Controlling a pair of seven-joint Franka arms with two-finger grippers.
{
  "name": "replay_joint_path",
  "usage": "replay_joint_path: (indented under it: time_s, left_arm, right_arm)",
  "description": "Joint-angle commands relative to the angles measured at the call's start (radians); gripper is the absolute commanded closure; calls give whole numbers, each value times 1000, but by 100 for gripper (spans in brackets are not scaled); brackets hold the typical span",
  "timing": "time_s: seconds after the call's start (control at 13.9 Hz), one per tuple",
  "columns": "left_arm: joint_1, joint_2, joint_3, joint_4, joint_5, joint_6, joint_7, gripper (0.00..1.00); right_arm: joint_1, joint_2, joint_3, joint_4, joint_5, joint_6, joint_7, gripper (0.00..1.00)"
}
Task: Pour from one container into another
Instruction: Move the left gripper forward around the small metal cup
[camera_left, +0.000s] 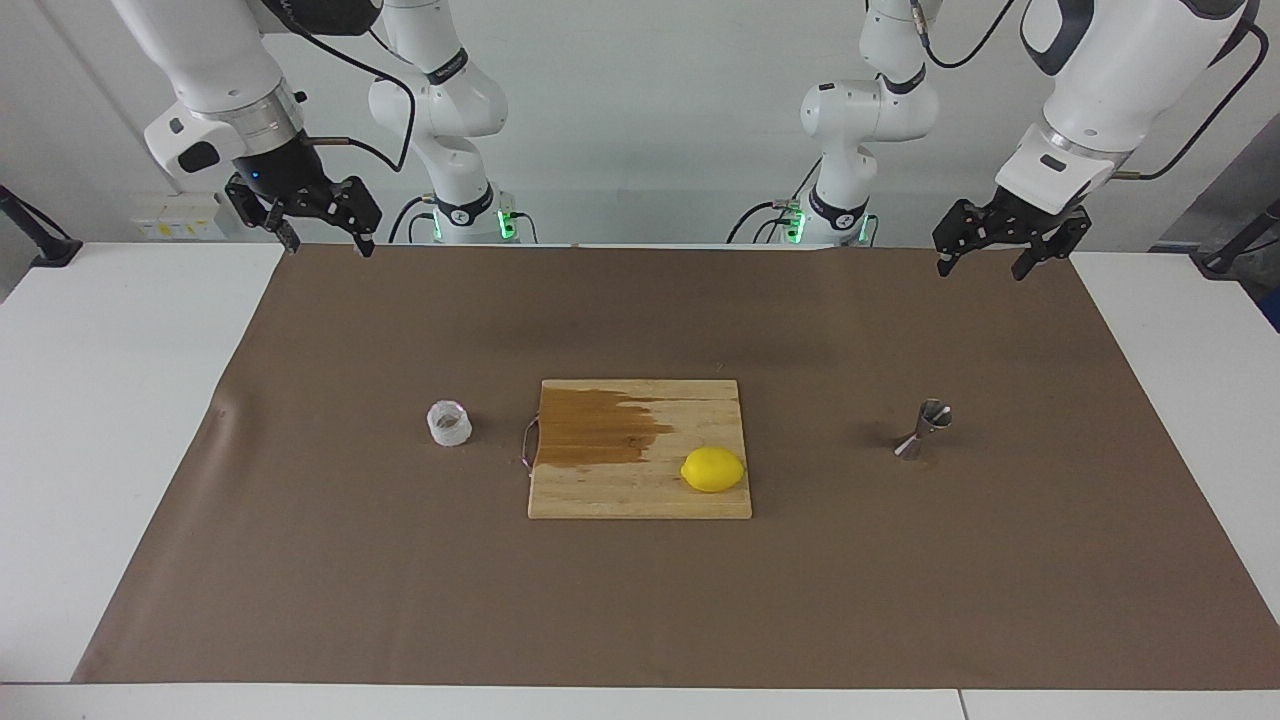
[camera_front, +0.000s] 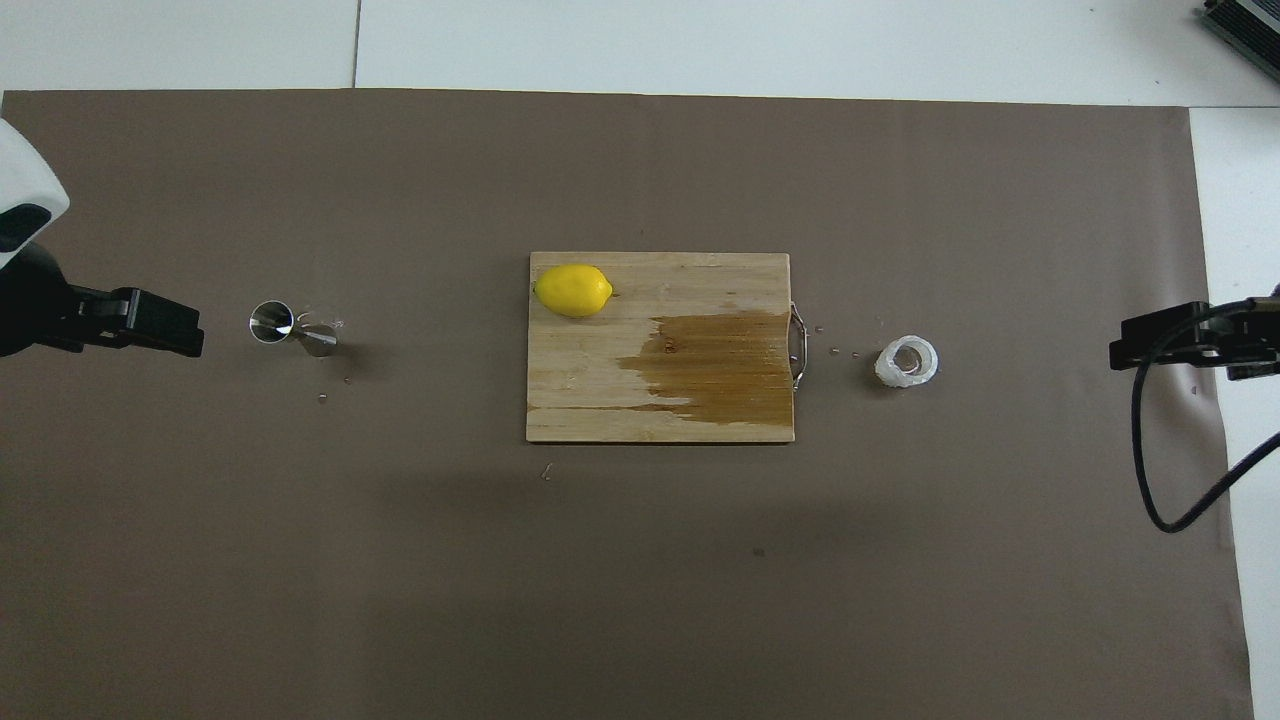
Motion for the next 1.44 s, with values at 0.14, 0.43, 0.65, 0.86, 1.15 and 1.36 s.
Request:
replay_joint_path:
  time_s: [0.14, 0.43, 0.65, 0.86, 1.15, 1.36]
  left_arm:
    - [25, -33, 18, -78, -55, 121, -89, 0]
    - [103, -22, 18, -164, -124, 150, -99, 0]
    - [151, 74, 16, -150, -189, 132, -106, 0]
    - [195, 165, 9, -146, -311, 97, -201, 0]
    - [246, 304, 3, -83, -408, -61, -275, 0]
    - [319, 412, -34, -11, -531, -166, -419, 0]
  right_arm:
    - [-16, -8, 9, 0, 15, -4, 2, 0]
    - [-16, -8, 7, 0, 15, -4, 2, 0]
    - [-16, -8, 7, 0, 15, -4, 2, 0]
    - [-16, -8, 7, 0, 15, -4, 2, 0]
    - [-15, -6, 7, 0, 15, -4, 2, 0]
    - [-16, -8, 7, 0, 15, -4, 2, 0]
